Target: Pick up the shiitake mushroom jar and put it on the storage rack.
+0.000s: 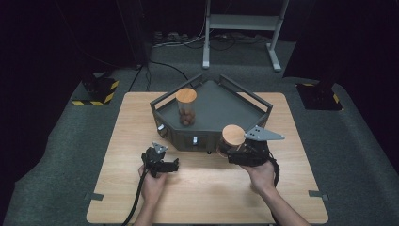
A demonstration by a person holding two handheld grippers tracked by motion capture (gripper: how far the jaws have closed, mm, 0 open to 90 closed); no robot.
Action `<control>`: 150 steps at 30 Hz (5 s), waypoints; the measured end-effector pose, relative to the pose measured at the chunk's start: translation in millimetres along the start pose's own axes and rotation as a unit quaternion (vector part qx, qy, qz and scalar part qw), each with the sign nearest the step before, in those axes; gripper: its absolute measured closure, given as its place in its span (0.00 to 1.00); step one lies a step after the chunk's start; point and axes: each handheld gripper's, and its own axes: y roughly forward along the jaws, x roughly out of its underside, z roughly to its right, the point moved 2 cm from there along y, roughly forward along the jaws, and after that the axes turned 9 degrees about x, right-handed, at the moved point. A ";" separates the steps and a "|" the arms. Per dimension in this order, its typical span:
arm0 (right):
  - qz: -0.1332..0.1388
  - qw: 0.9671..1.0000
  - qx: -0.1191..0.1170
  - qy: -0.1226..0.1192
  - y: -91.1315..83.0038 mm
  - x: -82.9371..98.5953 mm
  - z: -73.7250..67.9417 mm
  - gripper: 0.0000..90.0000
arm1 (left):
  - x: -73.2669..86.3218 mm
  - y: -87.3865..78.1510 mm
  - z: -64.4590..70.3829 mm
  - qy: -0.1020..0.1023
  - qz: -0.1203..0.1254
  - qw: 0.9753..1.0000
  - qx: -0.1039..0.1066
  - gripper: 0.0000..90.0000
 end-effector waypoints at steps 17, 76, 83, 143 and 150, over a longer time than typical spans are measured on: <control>0.004 1.000 0.006 -0.011 15.0 -45.2 10.0 0.28 | 0.0 0.0 0.0 0.000 0.000 1.000 0.000 0.03; -0.102 0.986 0.130 0.036 131.1 -55.8 14.3 0.28 | 0.0 0.0 0.0 0.000 0.001 1.000 0.000 0.03; -0.109 0.984 0.135 0.033 136.8 -49.7 11.5 0.28 | 0.0 0.1 0.1 0.000 0.001 1.000 0.000 0.03; -0.098 0.983 0.132 0.085 91.7 -55.9 19.9 0.04 | 0.0 0.1 0.1 0.000 0.001 1.000 0.000 0.03; -0.097 0.983 0.132 0.086 82.5 -55.9 24.3 0.05 | 0.0 0.1 0.1 0.000 0.001 1.000 0.000 0.03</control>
